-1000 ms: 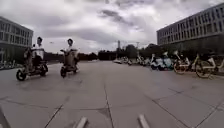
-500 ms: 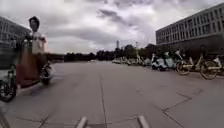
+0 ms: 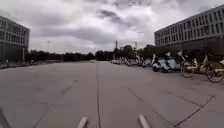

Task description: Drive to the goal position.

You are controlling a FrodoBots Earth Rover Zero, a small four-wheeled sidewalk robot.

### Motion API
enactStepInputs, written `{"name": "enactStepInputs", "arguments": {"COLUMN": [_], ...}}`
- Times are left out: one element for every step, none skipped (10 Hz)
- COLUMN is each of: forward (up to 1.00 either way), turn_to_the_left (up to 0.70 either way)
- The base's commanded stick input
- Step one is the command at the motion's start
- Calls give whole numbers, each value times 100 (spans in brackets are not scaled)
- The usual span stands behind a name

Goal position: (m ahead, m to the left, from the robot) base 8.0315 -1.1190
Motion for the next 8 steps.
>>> {"name": "enactStepInputs", "arguments": {"forward": [70,70,70,70,70,70,70,70], "turn_to_the_left": [32,23,1,1,1,1,1,1]}}
